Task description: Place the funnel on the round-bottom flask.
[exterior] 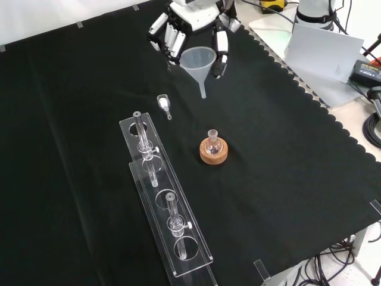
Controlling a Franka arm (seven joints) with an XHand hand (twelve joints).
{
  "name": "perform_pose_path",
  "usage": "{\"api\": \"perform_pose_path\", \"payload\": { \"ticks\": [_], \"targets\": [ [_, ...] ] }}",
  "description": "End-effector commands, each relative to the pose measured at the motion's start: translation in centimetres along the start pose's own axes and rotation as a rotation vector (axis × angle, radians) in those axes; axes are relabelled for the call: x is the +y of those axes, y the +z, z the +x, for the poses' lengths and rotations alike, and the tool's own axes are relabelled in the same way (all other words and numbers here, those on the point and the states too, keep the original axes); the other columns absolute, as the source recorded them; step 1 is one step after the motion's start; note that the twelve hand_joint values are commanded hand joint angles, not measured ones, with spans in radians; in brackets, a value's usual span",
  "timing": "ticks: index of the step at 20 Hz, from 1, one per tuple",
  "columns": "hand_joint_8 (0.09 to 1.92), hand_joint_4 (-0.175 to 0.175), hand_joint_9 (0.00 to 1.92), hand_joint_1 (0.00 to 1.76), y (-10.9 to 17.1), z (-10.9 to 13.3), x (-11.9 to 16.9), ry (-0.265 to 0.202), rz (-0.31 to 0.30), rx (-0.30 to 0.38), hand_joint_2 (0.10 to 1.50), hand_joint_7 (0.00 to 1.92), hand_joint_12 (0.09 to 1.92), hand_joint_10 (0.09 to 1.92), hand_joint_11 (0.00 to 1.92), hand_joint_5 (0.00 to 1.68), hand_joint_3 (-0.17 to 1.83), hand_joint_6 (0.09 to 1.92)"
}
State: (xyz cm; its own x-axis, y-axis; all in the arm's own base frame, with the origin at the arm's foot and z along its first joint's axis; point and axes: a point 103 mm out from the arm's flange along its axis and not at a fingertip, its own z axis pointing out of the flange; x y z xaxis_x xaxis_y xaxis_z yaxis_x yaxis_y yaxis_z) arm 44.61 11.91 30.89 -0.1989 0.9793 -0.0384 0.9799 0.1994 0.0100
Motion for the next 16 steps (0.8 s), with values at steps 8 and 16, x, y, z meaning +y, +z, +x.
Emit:
{"api": "perform_pose_path", "payload": {
  "ticks": [8,16],
  "targets": [
    [0.31,0.175,1.25,1.13,5.7,1.8,-1.5,0.01,-0.134,-0.049,0.74,1.45,1.37,0.28,0.42,1.38,0.42,0.36],
    [0.3,0.175,1.25,1.13,7.3,1.8,-1.3,-0.012,-0.065,-0.01,0.74,1.45,1.36,0.28,0.42,1.38,0.42,0.36]
  ]
}}
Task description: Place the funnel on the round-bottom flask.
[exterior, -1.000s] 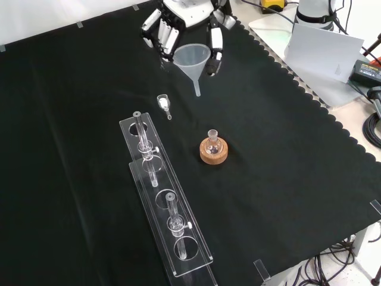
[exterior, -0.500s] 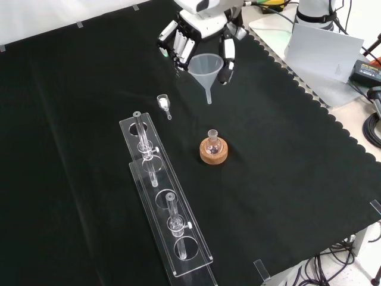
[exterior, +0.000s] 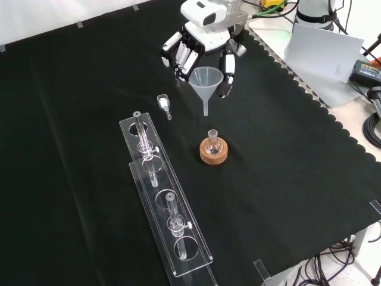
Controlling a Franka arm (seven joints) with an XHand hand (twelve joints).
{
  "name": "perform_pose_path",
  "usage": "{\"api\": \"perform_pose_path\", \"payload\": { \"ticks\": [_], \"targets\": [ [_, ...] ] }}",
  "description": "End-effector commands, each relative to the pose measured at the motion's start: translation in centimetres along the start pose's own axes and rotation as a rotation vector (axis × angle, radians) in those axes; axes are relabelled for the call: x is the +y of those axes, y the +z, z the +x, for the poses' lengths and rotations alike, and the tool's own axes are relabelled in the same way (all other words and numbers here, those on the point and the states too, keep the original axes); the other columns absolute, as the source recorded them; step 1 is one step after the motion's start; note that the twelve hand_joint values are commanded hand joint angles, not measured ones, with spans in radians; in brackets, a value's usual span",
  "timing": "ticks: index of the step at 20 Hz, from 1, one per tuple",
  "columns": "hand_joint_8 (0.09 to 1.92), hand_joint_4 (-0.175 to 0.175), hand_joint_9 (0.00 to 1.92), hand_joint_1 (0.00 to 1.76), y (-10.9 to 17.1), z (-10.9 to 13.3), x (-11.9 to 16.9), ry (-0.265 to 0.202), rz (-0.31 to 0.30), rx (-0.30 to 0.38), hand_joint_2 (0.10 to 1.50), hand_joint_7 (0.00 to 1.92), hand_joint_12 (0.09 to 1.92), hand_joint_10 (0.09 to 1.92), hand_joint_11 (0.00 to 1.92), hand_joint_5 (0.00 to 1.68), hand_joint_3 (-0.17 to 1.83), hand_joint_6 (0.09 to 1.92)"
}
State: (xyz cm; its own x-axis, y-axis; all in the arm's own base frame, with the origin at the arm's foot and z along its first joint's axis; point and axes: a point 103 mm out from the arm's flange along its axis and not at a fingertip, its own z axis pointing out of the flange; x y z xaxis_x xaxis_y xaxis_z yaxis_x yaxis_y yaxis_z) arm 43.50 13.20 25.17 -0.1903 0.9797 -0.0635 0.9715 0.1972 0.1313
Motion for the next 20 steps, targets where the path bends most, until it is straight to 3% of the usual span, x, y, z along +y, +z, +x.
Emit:
{"api": "perform_pose_path", "payload": {
  "ticks": [1,8,20],
  "targets": [
    [0.3,0.175,1.25,1.13,1.9,0.2,-0.7,-0.019,0.063,0.017,0.74,1.45,1.36,0.28,0.42,1.38,0.42,0.36],
    [0.3,0.175,1.25,1.13,3.6,0.9,-0.3,-0.016,0.091,0.038,0.74,1.45,1.36,0.28,0.42,1.38,0.43,0.36],
    [0.29,0.175,1.24,1.13,3.7,1.5,0.7,-0.025,0.094,0.063,0.74,1.45,1.36,0.28,0.41,1.38,0.43,0.36]
  ]
}}
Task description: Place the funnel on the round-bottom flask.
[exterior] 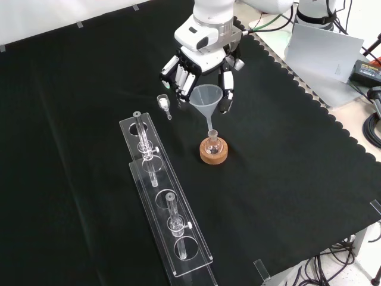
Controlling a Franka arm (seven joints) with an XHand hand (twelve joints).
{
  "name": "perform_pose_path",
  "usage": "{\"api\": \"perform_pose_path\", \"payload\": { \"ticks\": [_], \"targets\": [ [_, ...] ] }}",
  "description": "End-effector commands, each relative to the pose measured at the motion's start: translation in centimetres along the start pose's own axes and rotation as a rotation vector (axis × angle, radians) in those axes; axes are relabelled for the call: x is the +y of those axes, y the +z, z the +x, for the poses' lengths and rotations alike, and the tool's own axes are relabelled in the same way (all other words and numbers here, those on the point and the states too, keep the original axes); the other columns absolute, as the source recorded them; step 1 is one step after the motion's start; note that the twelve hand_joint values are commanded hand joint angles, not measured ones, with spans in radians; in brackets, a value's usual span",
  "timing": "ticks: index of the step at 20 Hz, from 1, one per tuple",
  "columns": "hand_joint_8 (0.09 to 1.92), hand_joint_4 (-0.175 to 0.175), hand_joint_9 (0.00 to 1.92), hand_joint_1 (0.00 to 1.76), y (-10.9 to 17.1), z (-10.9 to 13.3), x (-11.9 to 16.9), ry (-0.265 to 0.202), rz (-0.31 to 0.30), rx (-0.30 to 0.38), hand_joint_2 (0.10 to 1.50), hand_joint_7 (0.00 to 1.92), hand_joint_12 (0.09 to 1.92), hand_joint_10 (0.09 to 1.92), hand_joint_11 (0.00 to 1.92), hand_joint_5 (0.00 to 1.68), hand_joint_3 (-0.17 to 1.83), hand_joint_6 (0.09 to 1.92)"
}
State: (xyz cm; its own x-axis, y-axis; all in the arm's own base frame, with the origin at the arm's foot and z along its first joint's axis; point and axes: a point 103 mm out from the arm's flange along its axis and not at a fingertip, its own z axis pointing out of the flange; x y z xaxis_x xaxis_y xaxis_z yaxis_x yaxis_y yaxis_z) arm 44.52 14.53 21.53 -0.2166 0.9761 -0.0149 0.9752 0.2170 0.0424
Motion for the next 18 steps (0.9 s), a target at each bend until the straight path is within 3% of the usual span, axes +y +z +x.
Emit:
{"api": "perform_pose_path", "payload": {
  "ticks": [1,18],
  "targets": [
    [0.29,0.175,1.24,1.13,0.1,0.3,-0.1,-0.003,0.009,0.013,0.74,1.45,1.36,0.28,0.41,1.38,0.43,0.36],
    [0.28,0.175,1.24,1.13,1.1,0.1,-0.4,-0.001,0.029,0.011,0.74,1.46,1.36,0.28,0.41,1.38,0.43,0.37]
  ]
}}
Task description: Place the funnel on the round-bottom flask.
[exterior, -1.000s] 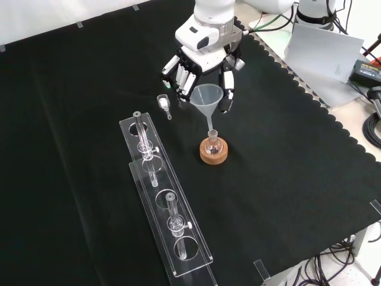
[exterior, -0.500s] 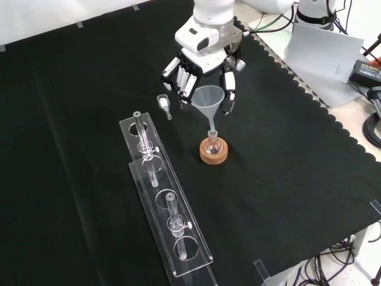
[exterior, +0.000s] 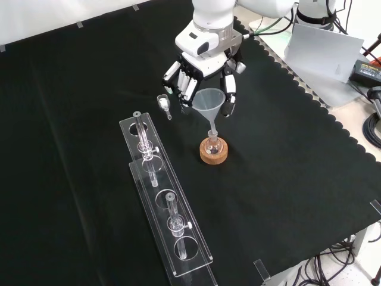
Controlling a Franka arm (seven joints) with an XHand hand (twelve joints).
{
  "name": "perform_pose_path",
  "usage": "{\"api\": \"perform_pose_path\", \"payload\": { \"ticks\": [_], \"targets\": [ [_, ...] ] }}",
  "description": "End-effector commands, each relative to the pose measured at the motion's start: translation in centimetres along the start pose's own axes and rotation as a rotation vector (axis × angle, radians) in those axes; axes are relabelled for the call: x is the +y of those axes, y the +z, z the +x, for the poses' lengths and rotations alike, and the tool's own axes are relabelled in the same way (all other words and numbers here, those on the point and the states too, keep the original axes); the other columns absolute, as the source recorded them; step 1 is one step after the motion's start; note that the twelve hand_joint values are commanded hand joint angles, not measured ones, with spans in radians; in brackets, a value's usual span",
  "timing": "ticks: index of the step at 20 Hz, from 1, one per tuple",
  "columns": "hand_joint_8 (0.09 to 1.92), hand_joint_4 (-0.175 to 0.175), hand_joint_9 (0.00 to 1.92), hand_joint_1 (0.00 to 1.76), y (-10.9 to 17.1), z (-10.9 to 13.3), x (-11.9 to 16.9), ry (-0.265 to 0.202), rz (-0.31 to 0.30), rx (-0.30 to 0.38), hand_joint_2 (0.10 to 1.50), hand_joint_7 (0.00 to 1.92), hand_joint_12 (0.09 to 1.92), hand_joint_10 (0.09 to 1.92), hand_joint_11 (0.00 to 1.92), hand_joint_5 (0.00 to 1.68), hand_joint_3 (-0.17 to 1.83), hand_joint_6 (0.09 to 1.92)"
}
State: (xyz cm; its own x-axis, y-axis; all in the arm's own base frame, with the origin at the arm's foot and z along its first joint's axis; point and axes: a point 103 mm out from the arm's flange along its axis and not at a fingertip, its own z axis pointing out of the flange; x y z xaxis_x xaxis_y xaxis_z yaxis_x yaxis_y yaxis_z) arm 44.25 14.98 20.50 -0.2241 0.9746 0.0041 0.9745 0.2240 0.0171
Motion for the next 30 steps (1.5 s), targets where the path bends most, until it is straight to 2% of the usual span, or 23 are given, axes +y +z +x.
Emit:
{"api": "perform_pose_path", "payload": {
  "ticks": [1,17,30],
  "targets": [
    [0.28,0.175,1.24,1.13,0.0,-0.6,-0.2,0.009,0.005,-0.009,0.74,1.46,1.36,0.28,0.41,1.38,0.43,0.37],
    [0.28,0.175,1.24,1.13,1.2,-1.1,-0.1,0.002,0.019,-0.004,0.73,1.46,1.36,0.28,0.41,1.38,0.44,0.38],
    [0.27,0.175,1.24,1.13,4.0,-1.4,0.7,0.01,0.01,0.002,0.73,1.46,1.36,0.27,0.4,1.37,0.44,0.38]
  ]
}}
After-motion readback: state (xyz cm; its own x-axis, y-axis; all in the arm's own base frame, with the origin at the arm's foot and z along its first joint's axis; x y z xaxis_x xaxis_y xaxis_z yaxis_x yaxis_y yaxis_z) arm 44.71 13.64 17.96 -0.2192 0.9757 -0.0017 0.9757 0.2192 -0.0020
